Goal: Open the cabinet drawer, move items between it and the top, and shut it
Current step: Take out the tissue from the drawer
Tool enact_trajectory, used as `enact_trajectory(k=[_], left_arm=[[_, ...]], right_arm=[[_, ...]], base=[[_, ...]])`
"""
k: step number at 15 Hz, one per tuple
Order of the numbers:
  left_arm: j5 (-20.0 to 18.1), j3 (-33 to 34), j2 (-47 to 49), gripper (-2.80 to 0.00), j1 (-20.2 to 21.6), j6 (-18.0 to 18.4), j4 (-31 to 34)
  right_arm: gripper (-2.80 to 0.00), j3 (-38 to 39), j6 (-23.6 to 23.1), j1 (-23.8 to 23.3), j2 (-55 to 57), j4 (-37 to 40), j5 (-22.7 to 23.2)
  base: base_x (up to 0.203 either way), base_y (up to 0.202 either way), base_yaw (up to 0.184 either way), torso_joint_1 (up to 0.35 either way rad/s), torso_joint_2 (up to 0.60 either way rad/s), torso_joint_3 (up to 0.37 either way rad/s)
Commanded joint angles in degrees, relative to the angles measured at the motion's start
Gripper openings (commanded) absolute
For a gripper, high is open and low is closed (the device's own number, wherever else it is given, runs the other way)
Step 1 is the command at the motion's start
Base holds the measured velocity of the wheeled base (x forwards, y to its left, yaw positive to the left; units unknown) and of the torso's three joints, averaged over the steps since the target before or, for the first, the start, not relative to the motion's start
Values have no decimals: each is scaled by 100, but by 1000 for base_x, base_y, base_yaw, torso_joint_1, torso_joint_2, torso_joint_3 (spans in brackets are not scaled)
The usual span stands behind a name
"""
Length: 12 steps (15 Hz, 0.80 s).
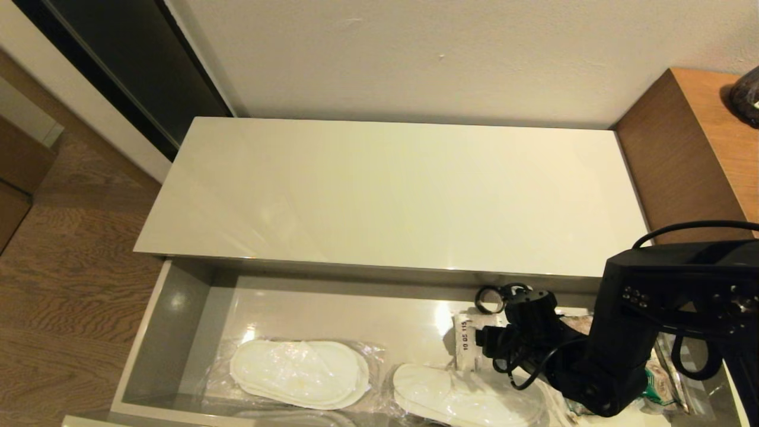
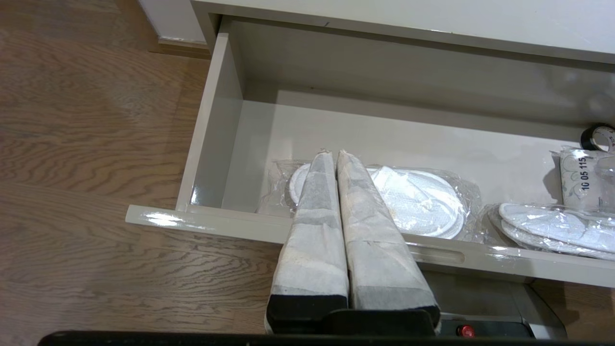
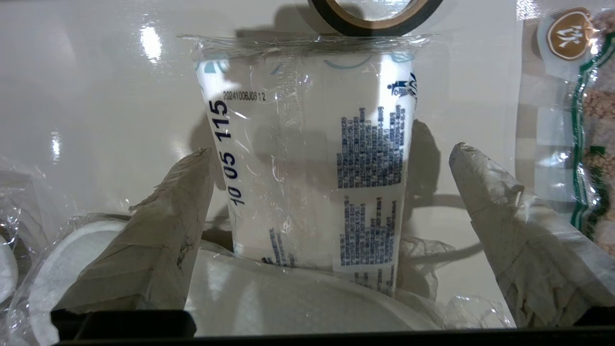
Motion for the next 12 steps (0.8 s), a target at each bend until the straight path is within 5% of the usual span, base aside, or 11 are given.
enact_trajectory(k=[1, 12], left_arm=[[1, 1, 0, -280, 3, -5, -3], [1, 1, 0, -280, 3, -5, -3]], right_arm=[[0, -88, 17, 1, 123, -34, -6], [0, -238, 0, 1, 457, -105, -6]], base=[[0, 0, 0, 0, 0, 0], [0, 0, 0, 0, 0, 0]])
